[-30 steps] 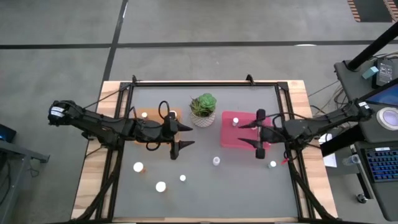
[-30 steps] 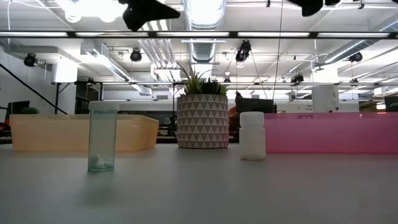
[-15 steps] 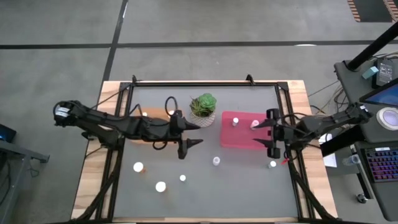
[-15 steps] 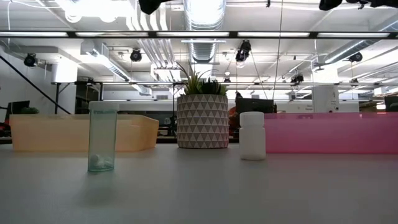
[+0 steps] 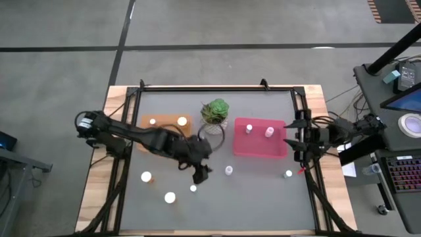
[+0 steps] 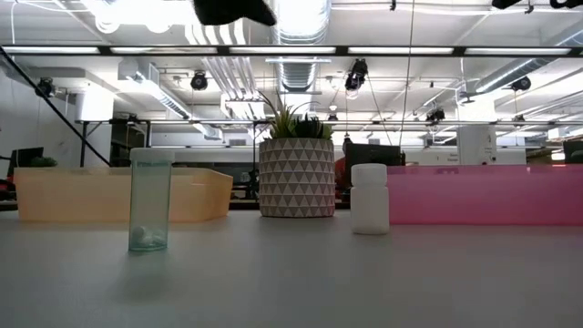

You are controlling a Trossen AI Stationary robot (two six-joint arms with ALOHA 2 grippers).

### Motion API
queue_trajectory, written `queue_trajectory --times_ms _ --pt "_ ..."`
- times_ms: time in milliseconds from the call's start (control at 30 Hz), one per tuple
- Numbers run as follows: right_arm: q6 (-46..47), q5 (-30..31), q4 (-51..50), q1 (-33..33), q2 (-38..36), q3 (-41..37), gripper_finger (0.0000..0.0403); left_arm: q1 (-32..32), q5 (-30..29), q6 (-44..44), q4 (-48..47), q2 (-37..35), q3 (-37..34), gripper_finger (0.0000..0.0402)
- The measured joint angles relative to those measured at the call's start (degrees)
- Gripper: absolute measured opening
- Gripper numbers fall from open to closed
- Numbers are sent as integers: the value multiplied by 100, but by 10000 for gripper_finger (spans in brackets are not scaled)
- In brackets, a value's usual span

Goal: Pick and place medicine bottles into bin by pill shape (circle, oval)
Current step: Put the left small blue pill bottle in the orange bin

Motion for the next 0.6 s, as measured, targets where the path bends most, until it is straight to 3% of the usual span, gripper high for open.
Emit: queue_trajectory --times_ms 300,600 --pt "69 0 -49 0 -90 -20 194 -893 82 -129 -1648 987 855 256" --pt "129 0 -54 0 -89 -20 194 -1232 80 -124 -2394 1712 862 256"
